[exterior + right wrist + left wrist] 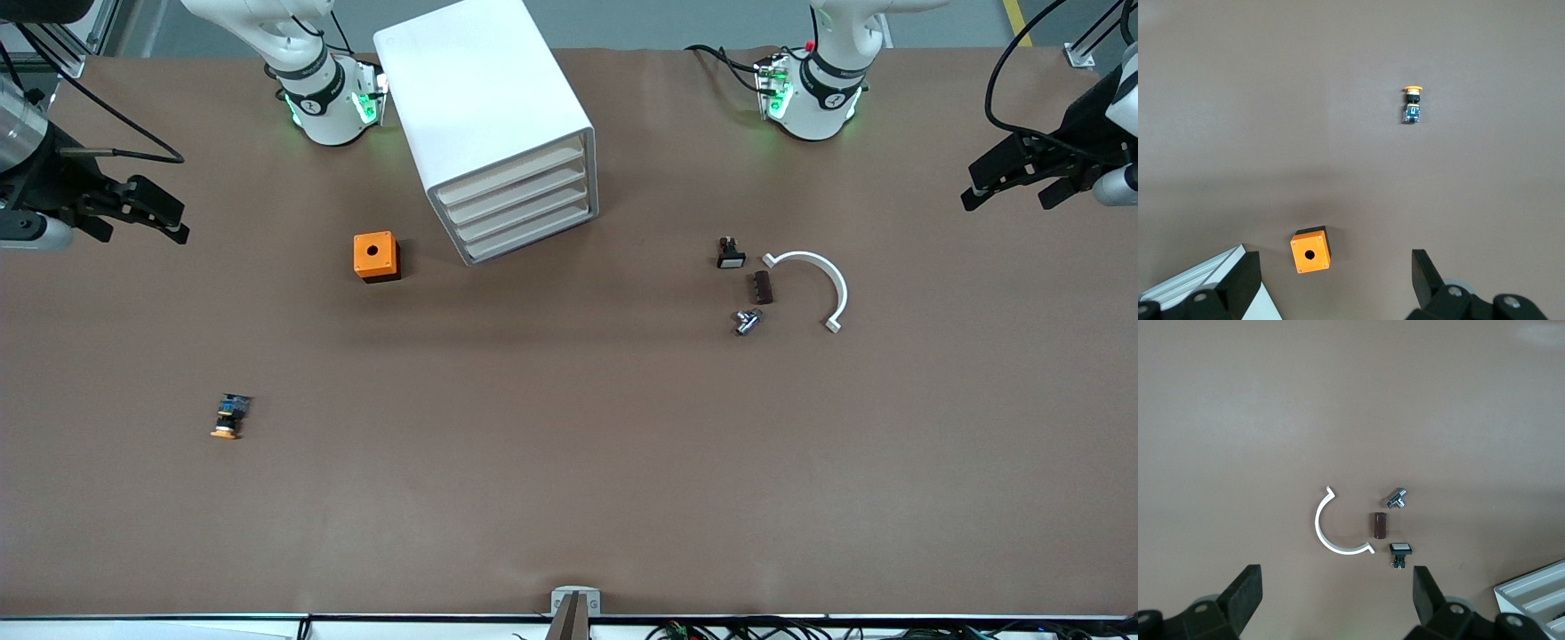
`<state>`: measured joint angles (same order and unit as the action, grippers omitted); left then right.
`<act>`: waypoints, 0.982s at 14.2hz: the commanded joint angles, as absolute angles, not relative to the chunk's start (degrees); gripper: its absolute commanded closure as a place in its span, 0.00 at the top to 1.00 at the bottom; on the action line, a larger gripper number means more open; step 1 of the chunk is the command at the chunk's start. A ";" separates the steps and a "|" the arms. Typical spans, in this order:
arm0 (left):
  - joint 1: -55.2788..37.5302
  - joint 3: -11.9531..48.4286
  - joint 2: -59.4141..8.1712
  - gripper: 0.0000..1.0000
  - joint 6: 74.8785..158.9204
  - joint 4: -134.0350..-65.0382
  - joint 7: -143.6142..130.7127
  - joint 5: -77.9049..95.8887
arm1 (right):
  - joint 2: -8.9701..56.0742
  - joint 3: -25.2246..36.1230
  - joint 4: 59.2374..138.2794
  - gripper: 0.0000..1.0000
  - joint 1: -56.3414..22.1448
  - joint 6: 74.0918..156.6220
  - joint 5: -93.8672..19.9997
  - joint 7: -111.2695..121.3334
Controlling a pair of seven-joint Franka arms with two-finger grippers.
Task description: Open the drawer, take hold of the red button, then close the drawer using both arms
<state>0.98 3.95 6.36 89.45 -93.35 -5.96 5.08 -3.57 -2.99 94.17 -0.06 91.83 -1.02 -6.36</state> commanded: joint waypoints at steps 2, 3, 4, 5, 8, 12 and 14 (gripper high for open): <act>1.41 4.31 5.54 0.99 88.59 -92.11 -5.54 2.82 | -4.83 -3.08 95.36 1.00 0.62 92.20 -1.93 -5.45; 1.58 4.05 5.19 0.99 88.59 -92.02 -5.45 2.81 | -4.75 -3.08 95.36 1.00 0.62 92.20 -1.93 -5.45; 1.76 4.04 5.10 0.99 88.59 -92.02 -5.36 2.73 | -4.75 -3.08 95.36 1.00 0.62 92.20 -1.93 -5.45; 2.19 3.96 4.23 0.99 88.77 -91.85 -5.19 2.81 | -4.75 -3.08 95.36 1.00 0.62 92.28 -1.93 -5.45; 4.04 3.96 2.11 0.99 88.86 -90.88 -5.10 2.64 | -4.75 -2.99 95.36 1.00 0.62 92.20 -1.93 -5.45; 3.87 4.13 -3.42 0.99 88.59 -90.44 -6.15 2.81 | -4.75 -2.99 95.36 1.00 0.62 92.11 -1.93 -5.45; 3.69 4.13 -6.23 0.99 88.68 -89.48 -6.15 2.90 | -4.75 -2.99 95.36 1.00 0.62 91.93 -1.93 -5.54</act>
